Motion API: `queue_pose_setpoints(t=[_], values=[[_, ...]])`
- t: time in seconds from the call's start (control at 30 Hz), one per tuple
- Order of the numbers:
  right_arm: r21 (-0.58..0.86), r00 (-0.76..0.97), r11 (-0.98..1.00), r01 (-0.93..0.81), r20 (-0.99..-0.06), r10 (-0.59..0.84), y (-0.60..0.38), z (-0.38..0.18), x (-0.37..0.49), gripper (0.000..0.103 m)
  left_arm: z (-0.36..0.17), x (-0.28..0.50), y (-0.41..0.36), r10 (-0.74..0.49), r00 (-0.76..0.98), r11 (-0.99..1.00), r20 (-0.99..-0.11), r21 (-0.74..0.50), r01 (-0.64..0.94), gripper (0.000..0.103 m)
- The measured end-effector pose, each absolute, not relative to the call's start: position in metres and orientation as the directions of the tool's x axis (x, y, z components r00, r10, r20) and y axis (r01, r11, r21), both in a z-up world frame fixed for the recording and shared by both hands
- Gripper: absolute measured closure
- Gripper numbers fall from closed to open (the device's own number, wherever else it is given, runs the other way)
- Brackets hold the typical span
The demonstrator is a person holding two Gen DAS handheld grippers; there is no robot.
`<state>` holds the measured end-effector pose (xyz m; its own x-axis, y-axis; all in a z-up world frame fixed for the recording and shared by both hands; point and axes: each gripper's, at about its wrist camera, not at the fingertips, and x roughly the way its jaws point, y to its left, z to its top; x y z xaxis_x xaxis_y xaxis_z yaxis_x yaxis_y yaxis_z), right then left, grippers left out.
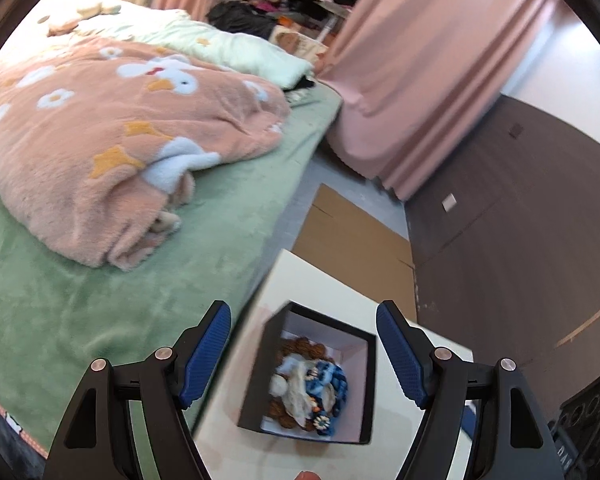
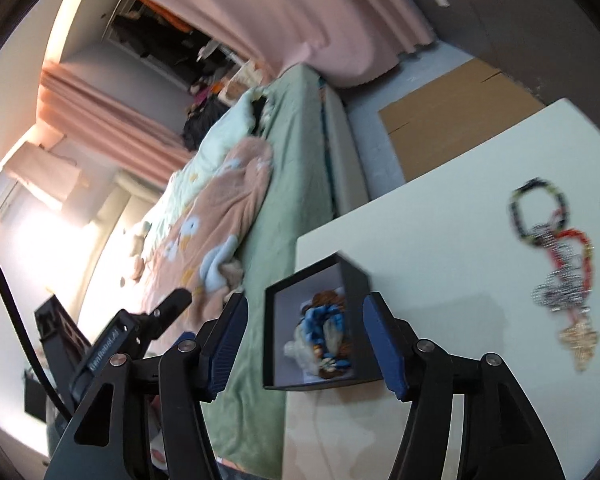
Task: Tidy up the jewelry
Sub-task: 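Drop the white flower into the box with the left tool while the right tool drops the blue keychain in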
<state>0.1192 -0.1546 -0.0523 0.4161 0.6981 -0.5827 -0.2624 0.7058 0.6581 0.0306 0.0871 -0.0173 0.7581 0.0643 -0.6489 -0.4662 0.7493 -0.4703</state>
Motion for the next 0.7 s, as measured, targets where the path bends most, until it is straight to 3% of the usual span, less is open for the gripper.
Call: queue_pose_setpoints(t=[0.1,0.3,0.47,0.53,0.7], values=[[0.631,0.459,0.742,-0.228,-0.602,0.653,-0.177,-0.047,0.117,0.036,-0.018,0.036,0.074,0.034,0.757,0.774,-0.653,-0.462,-0.433,0.027],[0.597,0.502,0.787,-0.152,-0.64,0.582,-0.222,-0.043,0.116,0.036,-0.024,0.053,0.034,-0.045,0.726,0.844,-0.686,-0.415,-0.34,0.027],[0.558,0.529,0.825,-0.09,-0.675,0.514,-0.251,-0.039,0.114,0.036,-0.028,0.061,-0.006,-0.076,0.708,0.907,-0.702,-0.344,-0.244,0.014],[0.547,0.535,0.835,-0.061,-0.689,0.49,-0.262,-0.04,0.113,0.036,-0.028,0.061,-0.016,-0.079,0.718,0.916,-0.692,-0.334,-0.221,0.001],[0.524,0.537,0.852,0.005,-0.72,0.44,-0.287,-0.043,0.113,0.036,-0.032,0.066,-0.038,-0.12,0.716,0.936,-0.688,-0.319,-0.15,0.0]])
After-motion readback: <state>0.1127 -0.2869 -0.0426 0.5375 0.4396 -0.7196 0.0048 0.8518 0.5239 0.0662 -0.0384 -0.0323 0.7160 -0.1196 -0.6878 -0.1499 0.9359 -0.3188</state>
